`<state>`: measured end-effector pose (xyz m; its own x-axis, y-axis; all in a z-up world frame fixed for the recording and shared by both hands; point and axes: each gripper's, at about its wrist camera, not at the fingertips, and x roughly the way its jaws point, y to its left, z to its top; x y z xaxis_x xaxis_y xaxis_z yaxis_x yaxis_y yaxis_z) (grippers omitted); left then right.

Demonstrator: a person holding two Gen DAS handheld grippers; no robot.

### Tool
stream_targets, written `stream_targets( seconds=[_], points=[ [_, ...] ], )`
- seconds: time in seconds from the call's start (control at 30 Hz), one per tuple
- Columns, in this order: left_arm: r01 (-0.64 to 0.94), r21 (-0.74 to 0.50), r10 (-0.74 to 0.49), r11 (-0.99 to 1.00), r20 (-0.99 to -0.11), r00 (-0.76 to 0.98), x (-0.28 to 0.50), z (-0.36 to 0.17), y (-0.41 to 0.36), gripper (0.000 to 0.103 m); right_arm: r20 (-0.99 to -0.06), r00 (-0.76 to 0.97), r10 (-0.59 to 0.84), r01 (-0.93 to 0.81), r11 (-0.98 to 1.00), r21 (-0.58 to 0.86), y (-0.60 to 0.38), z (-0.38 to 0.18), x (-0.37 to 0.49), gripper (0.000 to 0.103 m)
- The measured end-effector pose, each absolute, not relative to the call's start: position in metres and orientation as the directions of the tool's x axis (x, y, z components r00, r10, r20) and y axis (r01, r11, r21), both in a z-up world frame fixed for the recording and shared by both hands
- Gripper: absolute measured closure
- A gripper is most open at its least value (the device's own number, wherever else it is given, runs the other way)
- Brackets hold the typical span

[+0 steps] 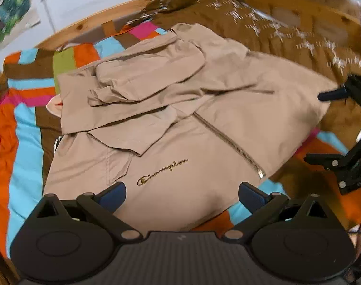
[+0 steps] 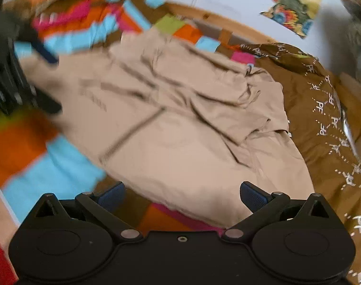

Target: Fold large clothes

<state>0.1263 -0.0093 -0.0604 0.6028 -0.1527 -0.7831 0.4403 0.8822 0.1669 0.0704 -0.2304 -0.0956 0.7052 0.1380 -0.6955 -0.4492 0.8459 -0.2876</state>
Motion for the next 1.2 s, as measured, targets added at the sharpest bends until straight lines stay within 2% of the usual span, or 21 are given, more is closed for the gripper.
stream_targets(
  seconds=[0.2, 0.43, 0.5, 0.63, 0.73, 0.87, 0.97, 1.07, 1.1, 1.2],
  points=[
    [0.516, 0.275, -0.09, 0.812, -0.813, 0.575, 0.124, -0.086, -0.028, 0.001, -0.734, 0.679, 0.014, -0.421, 0.827, -0.374, -0.234, -0.128, 0.084, 0.001],
    [0.568, 0.363, -0.072, 0.738, -0.795, 0.602, 0.119, -0.105, -0.04, 0.001, -0.627, 0.779, 0.01, -0.394, 0.786, -0.477, -0.226, -0.139, 0.085, 0.002],
    [0.572, 0.362, -0.071, 0.736, -0.799, 0.597, 0.121, -0.109, -0.041, 0.001, -0.621, 0.783, 0.044, -0.395, 0.806, -0.441, -0.228, -0.137, 0.087, 0.016],
    [0.574, 0.315, -0.083, 0.756, -0.823, 0.562, 0.127, -0.11, -0.038, 0.001, -0.633, 0.759, 0.152, -0.409, 0.867, -0.283, -0.234, -0.125, 0.095, 0.069],
    [0.582, 0.299, -0.1, 0.756, -0.826, 0.554, 0.127, -0.109, -0.037, 0.001, -0.597, 0.78, 0.187, -0.381, 0.899, -0.216, -0.236, -0.112, 0.094, 0.077],
    [0.568, 0.35, -0.079, 0.745, -0.799, 0.597, 0.126, -0.109, -0.038, 0.001, -0.542, 0.816, 0.2, -0.338, 0.926, -0.168, -0.242, -0.096, 0.093, 0.083],
    [0.526, 0.353, -0.054, 0.773, -0.791, 0.61, 0.135, -0.105, -0.032, 0.011, -0.524, 0.828, 0.199, -0.331, 0.928, -0.171, -0.243, -0.092, 0.092, 0.084],
    [0.452, 0.363, 0.006, 0.815, -0.785, 0.619, 0.147, -0.097, -0.02, 0.03, -0.522, 0.83, 0.196, -0.328, 0.929, -0.173, -0.243, -0.091, 0.091, 0.085],
    [0.431, 0.374, 0.027, 0.821, -0.78, 0.625, 0.149, -0.094, -0.014, 0.029, -0.523, 0.829, 0.198, -0.331, 0.927, -0.175, -0.243, -0.091, 0.091, 0.085],
    [0.352, 0.367, 0.066, 0.861, -0.767, 0.638, 0.153, -0.082, 0.005, 0.035, -0.519, 0.832, 0.194, -0.329, 0.927, -0.18, -0.243, -0.09, 0.09, 0.085]
  ],
)
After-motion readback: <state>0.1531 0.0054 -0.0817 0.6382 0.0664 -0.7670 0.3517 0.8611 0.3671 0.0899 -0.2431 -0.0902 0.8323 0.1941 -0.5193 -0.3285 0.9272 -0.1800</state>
